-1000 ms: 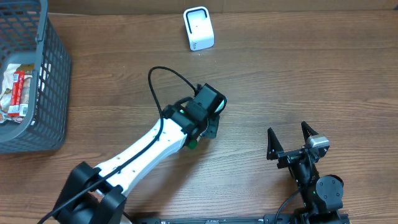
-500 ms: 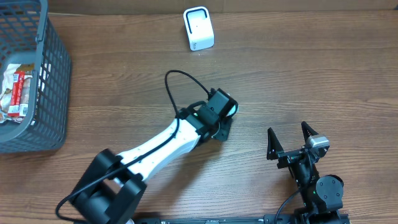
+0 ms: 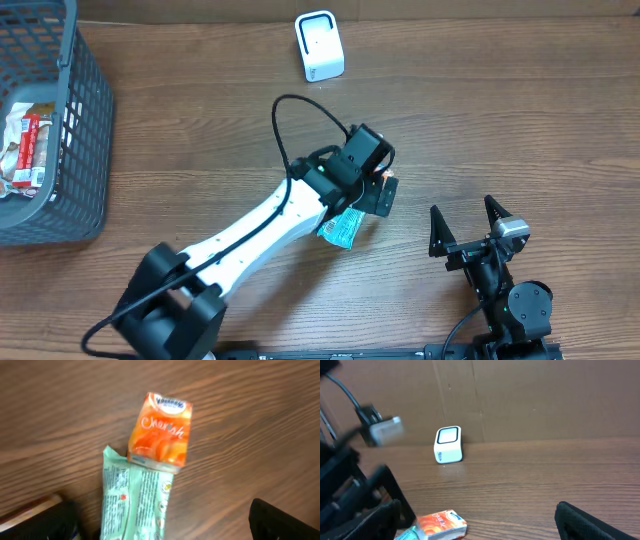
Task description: Scan the item barcode
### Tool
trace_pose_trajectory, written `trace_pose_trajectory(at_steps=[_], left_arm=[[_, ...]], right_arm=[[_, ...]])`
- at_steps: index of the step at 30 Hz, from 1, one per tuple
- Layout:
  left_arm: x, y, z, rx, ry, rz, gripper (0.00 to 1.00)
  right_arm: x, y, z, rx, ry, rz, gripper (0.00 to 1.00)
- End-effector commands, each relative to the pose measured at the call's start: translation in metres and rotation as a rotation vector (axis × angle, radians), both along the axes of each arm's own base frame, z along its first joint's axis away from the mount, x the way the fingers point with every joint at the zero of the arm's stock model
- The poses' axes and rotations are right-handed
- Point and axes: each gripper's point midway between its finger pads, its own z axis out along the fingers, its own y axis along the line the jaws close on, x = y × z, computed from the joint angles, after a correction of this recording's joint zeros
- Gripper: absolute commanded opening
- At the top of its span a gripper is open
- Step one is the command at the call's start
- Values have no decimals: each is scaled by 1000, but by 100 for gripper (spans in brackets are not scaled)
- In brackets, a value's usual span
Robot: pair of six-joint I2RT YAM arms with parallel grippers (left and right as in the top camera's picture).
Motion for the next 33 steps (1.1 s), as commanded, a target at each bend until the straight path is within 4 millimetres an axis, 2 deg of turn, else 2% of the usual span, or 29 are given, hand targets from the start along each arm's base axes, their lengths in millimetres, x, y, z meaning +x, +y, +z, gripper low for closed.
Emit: trace_pose_trajectory(at_steps=[1,6,7,10,12,15,19,22,24,33], left_arm=[[8,21,25,30,-17,30,100],[-13,54,10,145,100,54,100],[-24,66,5,200,144,59,100],[-42,86,-1,286,214,61,100],[-49,96,-3,331,239,64,100],[-54,100,-7,348,255,64,100],[-49,116,-18,413,218,113,100],[-41,116,-31,386,189,136,100],[-41,123,-36,402,189,153,100],[-24,161,-39,416,207,267,98]], right_arm=[[0,1,-3,-1,1,5,100],[0,1,-3,-1,1,5,100],[0,1,-3,-1,1,5,100],[0,1,-3,-1,1,5,100],[0,1,-3,-1,1,5,100],[0,1,-3,-1,1,5,100],[0,1,-3,-1,1,5,100],[0,1,-3,-1,1,5,100],[0,1,-3,-1,1,5,100],[0,1,-3,-1,1,5,100]])
